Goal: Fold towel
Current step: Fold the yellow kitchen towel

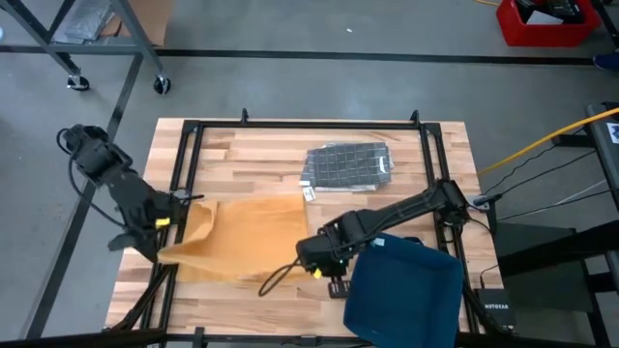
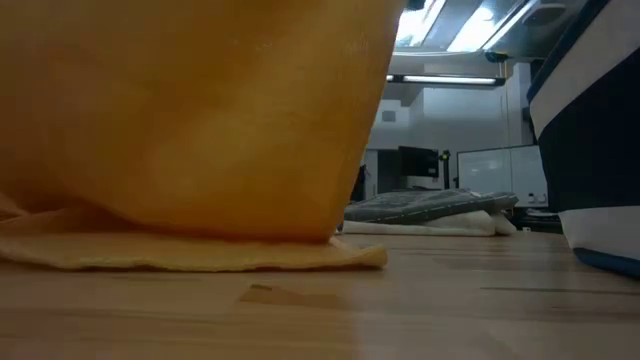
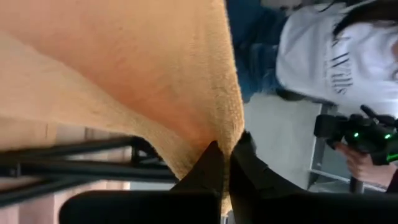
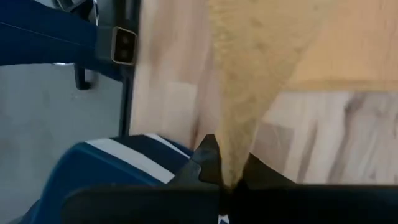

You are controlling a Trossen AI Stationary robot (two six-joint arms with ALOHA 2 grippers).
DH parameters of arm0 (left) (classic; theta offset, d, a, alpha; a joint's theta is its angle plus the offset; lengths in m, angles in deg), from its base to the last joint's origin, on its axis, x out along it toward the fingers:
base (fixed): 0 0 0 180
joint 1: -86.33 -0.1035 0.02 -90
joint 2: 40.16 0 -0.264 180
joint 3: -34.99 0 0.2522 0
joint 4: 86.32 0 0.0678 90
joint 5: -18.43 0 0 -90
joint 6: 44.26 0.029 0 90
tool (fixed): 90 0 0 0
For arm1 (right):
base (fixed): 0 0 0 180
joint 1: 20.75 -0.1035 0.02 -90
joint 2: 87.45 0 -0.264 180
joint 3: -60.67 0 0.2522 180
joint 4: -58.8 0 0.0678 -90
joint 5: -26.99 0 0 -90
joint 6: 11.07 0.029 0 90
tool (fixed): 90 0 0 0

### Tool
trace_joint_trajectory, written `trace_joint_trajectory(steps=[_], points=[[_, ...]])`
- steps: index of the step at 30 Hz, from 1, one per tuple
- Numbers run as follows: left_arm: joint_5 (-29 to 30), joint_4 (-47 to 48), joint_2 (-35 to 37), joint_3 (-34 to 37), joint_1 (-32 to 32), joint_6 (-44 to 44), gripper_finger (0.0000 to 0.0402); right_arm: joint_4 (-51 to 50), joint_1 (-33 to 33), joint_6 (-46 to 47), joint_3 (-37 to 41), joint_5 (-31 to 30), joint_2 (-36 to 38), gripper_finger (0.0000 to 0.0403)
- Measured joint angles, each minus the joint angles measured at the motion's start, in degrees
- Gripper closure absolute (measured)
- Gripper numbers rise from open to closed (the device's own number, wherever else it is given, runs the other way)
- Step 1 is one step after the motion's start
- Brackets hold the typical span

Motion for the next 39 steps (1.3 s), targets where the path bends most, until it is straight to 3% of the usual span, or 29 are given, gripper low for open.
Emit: trace_joint_trajectory(steps=[13, 22, 31, 35, 39], points=[[-1.2, -4.79, -12.86, -0.02, 8.86, -8.06, 0.0402, 7.37, -5.46, 3.0, 3.98, -0.12, 0.0, 0.0401], [-2.8, -11.0, -22.95, -0.02, 15.52, -10.2, 0.0401, 10.16, -9.79, 5.04, 7.56, 4.93, 0.0, 0.04], [-3.73, -15.82, -26.01, -0.02, 18.92, -8.94, 0.0401, 12.64, -10.15, 5.19, 7.56, 6.51, 0.0, 0.0401], [-1.41, -15.14, -25.98, -0.02, 18.92, -7.6, 0.0402, 14.33, -9.53, 4.78, 7.56, 6.73, 0.0, 0.0401], [5.72, -7.03, -25.98, -0.02, 18.42, -4.17, 0.0402, 14.13, -8.39, 3.55, 7.56, 3.61, 0.0, 0.0401]])
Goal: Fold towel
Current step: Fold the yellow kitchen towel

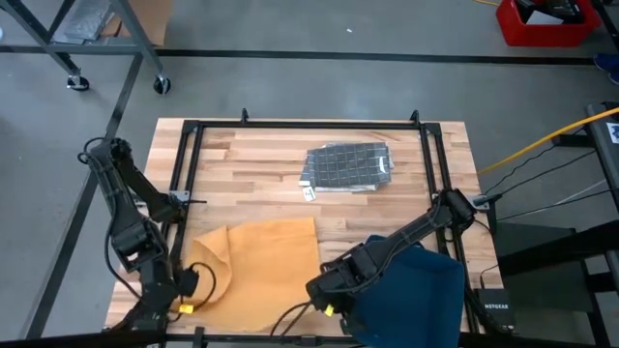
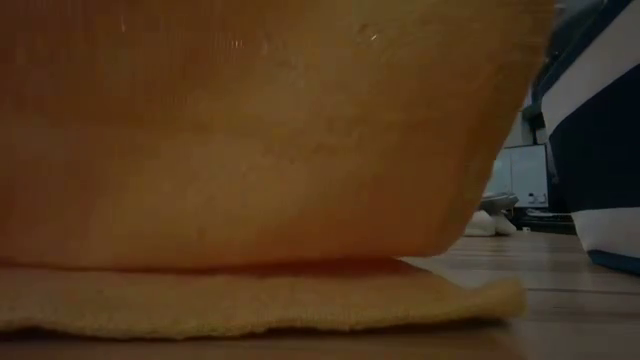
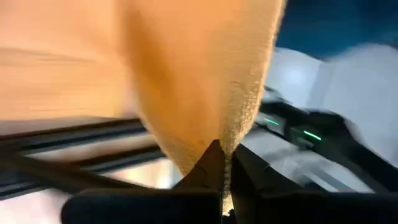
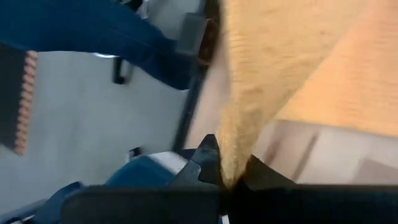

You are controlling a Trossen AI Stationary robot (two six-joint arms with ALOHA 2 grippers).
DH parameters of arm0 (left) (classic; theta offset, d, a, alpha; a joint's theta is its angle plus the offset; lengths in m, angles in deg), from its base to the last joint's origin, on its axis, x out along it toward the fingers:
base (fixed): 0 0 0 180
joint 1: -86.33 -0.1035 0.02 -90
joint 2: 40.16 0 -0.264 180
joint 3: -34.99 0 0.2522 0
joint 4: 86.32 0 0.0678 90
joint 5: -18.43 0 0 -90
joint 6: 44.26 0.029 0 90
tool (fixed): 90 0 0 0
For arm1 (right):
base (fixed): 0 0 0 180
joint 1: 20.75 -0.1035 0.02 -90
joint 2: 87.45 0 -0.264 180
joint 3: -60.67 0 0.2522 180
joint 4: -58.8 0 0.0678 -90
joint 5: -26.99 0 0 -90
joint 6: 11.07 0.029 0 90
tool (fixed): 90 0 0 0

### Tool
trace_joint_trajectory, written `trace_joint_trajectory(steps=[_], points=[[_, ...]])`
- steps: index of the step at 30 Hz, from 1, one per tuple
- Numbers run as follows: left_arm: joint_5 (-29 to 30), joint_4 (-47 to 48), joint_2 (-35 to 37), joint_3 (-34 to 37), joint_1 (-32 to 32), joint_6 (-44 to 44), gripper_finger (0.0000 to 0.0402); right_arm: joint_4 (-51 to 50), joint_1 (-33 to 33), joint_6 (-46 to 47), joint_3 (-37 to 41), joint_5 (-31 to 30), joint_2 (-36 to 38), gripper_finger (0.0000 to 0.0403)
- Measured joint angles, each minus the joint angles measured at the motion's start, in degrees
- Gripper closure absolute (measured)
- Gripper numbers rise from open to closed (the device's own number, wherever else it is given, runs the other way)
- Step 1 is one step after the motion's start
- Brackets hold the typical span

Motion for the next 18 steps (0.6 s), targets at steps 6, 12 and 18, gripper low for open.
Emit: trace_joint_trajectory(steps=[6, 12, 18], points=[[11.37, 16.54, -0.02, 0.0, -1.62, -2.41, 0.0401, -0.25, 4.47, 0.1, 0.0, -8.76, 0.0, 0.0401], [12.91, 22.4, 0.02, 1.48, -1.7, -6.79, 0.0402, -2.24, 8.47, -0.34, 0.0, -11.91, -1.69, 0.0401], [13.15, 22.3, -0.02, 8.35, -1.4, -11.08, 0.0402, -3.43, 10.93, -1.79, 0.02, -11.29, -6.43, 0.04]])
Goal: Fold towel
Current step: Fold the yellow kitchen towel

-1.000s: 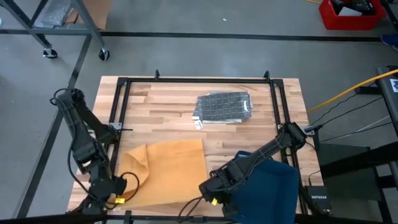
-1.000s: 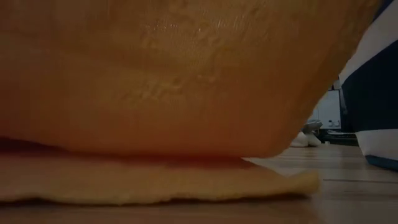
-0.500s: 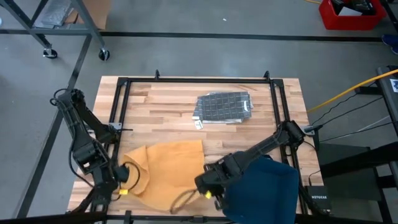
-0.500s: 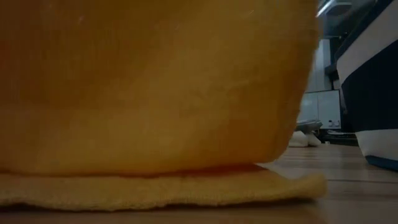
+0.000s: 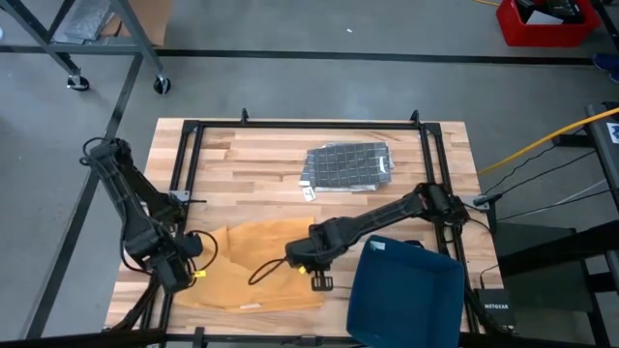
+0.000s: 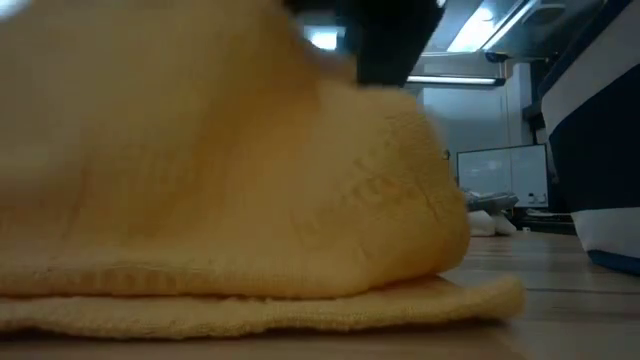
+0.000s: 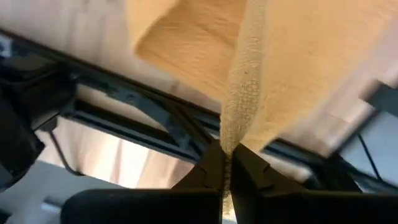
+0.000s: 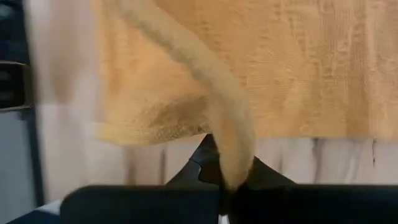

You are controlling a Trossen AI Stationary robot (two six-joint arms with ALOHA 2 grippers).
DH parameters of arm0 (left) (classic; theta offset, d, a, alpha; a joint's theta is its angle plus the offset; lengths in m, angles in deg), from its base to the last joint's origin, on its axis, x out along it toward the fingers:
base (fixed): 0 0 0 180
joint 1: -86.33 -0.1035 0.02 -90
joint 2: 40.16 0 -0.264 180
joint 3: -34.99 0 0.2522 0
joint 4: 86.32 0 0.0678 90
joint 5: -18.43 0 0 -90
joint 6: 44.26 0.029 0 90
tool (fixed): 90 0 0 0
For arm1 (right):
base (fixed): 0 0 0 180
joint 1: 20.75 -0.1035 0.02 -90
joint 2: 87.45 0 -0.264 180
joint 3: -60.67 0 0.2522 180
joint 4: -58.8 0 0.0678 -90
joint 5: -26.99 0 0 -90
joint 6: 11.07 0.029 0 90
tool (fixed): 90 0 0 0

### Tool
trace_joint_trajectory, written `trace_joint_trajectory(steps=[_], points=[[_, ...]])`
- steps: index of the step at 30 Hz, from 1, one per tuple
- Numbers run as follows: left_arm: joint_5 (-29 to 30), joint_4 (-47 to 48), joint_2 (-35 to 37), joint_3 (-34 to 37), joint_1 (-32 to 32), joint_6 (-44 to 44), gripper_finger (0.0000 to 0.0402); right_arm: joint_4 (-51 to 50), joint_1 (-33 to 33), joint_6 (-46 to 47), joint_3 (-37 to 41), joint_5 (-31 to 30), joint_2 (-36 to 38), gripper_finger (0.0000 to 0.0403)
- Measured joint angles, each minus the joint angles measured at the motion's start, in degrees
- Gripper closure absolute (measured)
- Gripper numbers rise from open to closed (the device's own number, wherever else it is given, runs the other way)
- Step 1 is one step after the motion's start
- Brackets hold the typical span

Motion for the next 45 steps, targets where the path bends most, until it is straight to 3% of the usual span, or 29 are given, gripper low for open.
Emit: trace_joint_trajectory(steps=[8, 16, 27, 31, 36, 39, 45], points=[[6.37, -0.58, 0.0, 8.67, -0.1, -4.66, 0.0401, 0.26, 3.13, -6.35, 0.04, -0.69, -2.38, 0.04], [7.51, -2.92, 0.0, 13.25, -0.15, -4.77, 0.039, -0.75, 7.26, -3.46, 0.02, -4.36, -2.36, 0.0386], [8.76, -3.62, -0.02, 14.21, -0.15, -3.08, 0.0296, -4.55, 7.26, -2.73, 0.02, -11.21, -2.36, 0.0246], [9.48, 1.59, -0.02, 14.21, -0.15, -10.58, 0.0273, -4.63, 7.31, -3.2, 0.02, -14.31, -2.36, 0.0204], [10.09, 5.31, -0.02, 14.23, -0.05, -18.91, 0.0283, -4.07, 7.32, -3.31, 0.02, -15.08, -2.33, 0.0189], [10.11, -0.09, 0.13, 14.23, -0.07, -15.5, 0.0302, -4.05, 7.32, -6.23, 0.02, -15.06, -2.33, 0.0193], [10.07, -21.47, 0.15, 14.23, -0.05, -1.95, 0.0345, 1.24, 7.81, -13.33, 0.02, -14.93, -2.33, 0.0222]])
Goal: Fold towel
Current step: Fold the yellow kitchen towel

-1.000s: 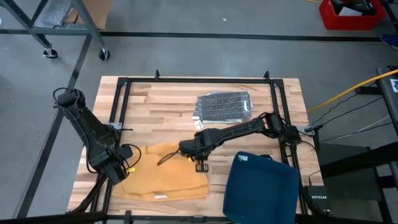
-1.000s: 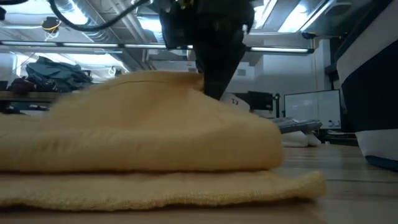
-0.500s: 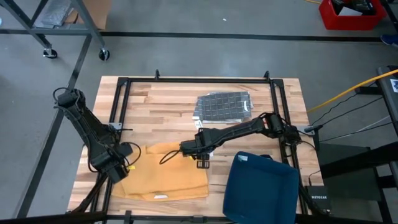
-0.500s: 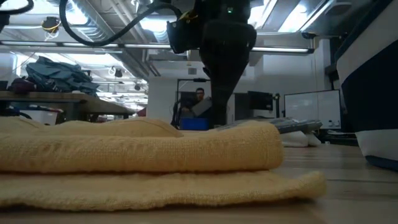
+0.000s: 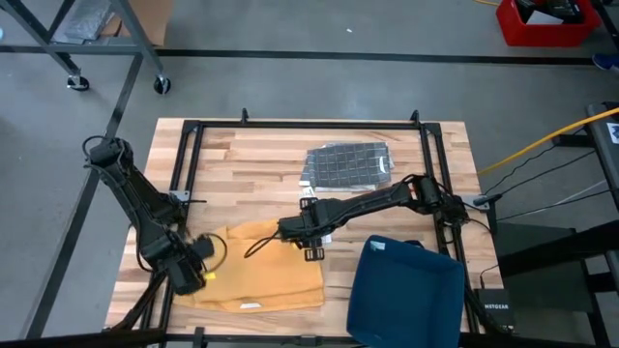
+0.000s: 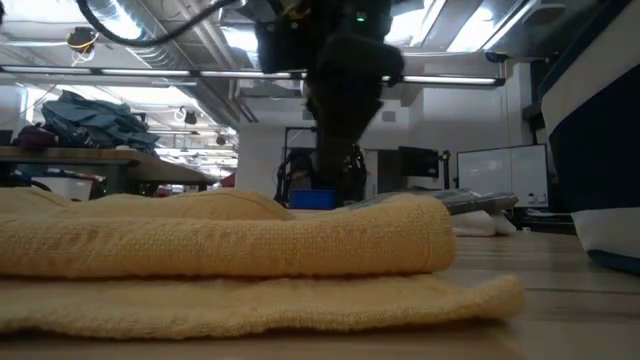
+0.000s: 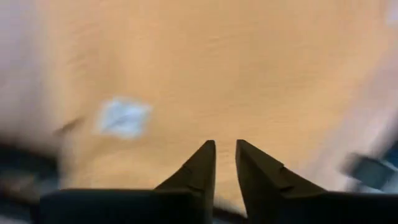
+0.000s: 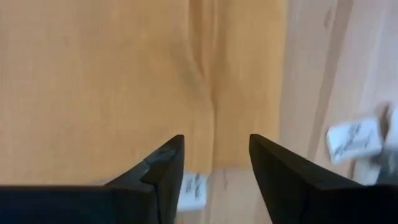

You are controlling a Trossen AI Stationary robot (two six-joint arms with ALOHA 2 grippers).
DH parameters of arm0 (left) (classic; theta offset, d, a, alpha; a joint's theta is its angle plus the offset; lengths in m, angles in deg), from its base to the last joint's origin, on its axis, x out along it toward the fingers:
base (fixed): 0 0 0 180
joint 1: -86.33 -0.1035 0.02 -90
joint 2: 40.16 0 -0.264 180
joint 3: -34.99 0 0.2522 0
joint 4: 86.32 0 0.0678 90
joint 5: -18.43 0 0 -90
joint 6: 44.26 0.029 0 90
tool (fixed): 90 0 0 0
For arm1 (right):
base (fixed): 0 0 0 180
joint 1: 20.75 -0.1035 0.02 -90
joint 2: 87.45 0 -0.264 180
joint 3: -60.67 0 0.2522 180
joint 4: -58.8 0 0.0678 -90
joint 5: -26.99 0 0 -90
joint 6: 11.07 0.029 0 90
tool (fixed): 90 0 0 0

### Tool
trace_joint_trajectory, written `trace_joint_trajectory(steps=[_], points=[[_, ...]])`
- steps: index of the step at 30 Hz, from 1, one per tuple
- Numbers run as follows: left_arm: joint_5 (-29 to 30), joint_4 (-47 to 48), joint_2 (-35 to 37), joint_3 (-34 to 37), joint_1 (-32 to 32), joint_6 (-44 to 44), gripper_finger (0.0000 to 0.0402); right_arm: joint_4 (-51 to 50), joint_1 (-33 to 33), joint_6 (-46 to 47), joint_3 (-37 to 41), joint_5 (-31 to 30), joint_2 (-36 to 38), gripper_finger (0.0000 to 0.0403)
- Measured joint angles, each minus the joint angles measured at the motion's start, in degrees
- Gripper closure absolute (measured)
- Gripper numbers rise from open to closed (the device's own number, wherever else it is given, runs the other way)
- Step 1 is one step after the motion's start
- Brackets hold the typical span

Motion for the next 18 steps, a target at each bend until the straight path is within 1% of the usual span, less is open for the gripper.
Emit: trace_joint_trajectory(steps=[3, 7, 9, 11, 12, 14, 18], points=[[0.45, -7.86, -0.22, 0.0, 0.0, 4.09, 0.0367, 4.6, 0.74, -2.76, -0.02, 0.54, 0.0, 0.0251], [1.98, -12.66, -2.75, 0.0, 0.0, 4.99, 0.0396, 9.59, 1.96, -4.92, -0.07, 1.24, -0.65, 0.031], [2.52, -14.5, -5.01, 0.0, 0.0, 5.0, 0.0398, 11.8, 2.63, -5.02, -0.14, 1.66, -1.59, 0.0345], [2.71, -16.53, -7.58, 0.0, -0.01, 4.96, 0.0396, 11.55, 3.39, -4.97, -0.11, 2.67, -2.79, 0.038], [2.69, -17.34, -8.96, 0.0, 0.0, 4.83, 0.0396, 11.84, 3.54, -4.99, -0.11, 3.45, -3.13, 0.0391], [2.7, -18.04, -11.89, 0.0, 0.0, 4.05, 0.0399, 11.11, 3.86, -4.93, -0.07, 4.34, -4.17, 0.0393], [2.71, -16.66, -17.13, 0.0, -0.09, 0.43, 0.0398, 9.44, 4.08, -4.76, -0.07, 7.0, -6.23, 0.0373]])
